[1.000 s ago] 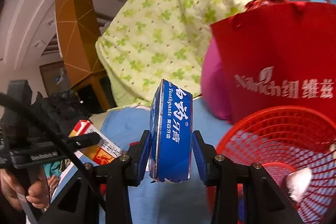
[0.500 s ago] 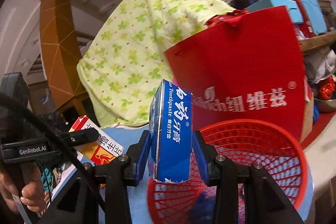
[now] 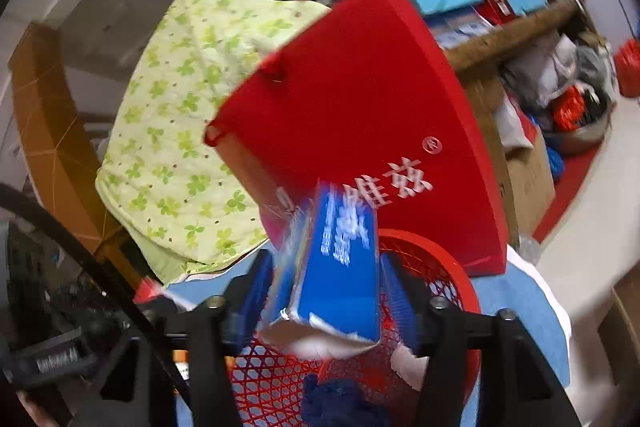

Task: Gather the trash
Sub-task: 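Drop the medicine box from the left tool while the right drops the toothpaste box into the basket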

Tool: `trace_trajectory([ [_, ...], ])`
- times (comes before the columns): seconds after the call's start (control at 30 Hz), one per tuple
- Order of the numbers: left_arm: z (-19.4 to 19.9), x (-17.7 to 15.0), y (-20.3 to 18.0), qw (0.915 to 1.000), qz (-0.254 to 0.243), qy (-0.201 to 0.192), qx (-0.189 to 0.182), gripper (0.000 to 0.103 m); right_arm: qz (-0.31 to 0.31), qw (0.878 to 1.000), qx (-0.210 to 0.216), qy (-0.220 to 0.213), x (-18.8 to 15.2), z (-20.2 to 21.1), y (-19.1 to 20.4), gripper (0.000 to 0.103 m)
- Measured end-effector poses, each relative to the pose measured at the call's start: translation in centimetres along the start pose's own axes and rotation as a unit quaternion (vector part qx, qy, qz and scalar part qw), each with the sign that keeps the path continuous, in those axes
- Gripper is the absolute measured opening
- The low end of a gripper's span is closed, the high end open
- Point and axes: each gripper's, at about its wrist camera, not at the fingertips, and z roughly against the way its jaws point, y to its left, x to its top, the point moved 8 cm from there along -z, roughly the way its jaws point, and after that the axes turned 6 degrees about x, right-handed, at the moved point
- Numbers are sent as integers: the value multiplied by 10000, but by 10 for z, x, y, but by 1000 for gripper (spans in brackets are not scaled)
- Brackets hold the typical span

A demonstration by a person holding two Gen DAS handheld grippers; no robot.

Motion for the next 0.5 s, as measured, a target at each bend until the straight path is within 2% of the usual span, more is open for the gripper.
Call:
trace_trajectory([
  [0.2, 25, -18, 30, 9994, 5, -118, 318, 68, 333, 9993, 51, -134, -2, 4, 16, 75],
  [0.37, 57, -50, 89, 9954, 386, -68, 879, 68, 961, 9943, 346, -316, -11, 4, 64, 75],
  [0.5, 87, -87, 147, 9862, 741, 11, 1478, 68, 1570, 9835, 749, -495, -28, 4, 121, 75],
])
